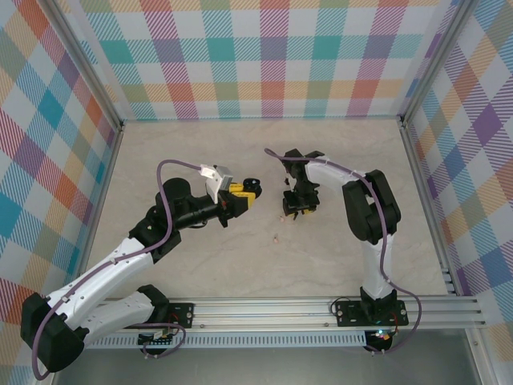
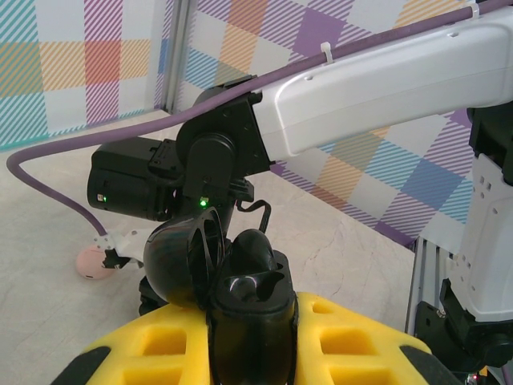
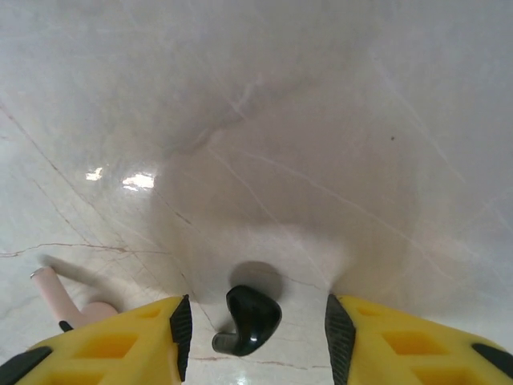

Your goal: Insert the wireless bluetooth earbuds into the charging case

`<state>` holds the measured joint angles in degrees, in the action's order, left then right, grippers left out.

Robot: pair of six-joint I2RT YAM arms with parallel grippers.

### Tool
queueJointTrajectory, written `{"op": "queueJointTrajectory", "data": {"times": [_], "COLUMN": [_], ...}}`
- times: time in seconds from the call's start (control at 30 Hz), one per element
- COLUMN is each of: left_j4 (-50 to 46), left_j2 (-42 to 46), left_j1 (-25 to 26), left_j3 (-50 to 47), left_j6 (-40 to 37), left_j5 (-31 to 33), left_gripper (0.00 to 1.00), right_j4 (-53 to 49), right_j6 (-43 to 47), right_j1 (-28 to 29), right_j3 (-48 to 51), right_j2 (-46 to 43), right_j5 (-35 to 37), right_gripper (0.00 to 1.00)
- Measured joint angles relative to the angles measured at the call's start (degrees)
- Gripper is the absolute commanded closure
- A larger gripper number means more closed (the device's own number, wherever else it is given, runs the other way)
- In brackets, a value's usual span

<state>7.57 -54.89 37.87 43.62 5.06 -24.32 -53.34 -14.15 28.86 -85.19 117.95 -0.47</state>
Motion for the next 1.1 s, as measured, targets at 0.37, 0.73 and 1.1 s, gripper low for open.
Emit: {"op": "queueJointTrajectory", "data": {"times": [0.37, 0.73, 1.1], "left_j4": [0.0, 0.0, 0.0], "left_j2": [0.0, 0.0, 0.0], "left_j1": [0.0, 0.0, 0.0], "left_j3": [0.0, 0.0, -0.2], "left_j6": [0.0, 0.0, 0.0], "left_j5": [0.0, 0.0, 0.0], "left_gripper": [0.81, 0.81, 0.81], "right_j4": [0.6, 1.4, 1.3], "right_j6": [-15.6, -23.0, -24.1], "right_j1": [0.0, 0.0, 0.0], "right_j3": [1.2, 1.6, 0.4], "right_j2": [-1.1, -2.3, -1.0], "right_j5": [-0.2, -0.2, -0.2], "right_gripper": [0.51, 0.58, 0.62]}}
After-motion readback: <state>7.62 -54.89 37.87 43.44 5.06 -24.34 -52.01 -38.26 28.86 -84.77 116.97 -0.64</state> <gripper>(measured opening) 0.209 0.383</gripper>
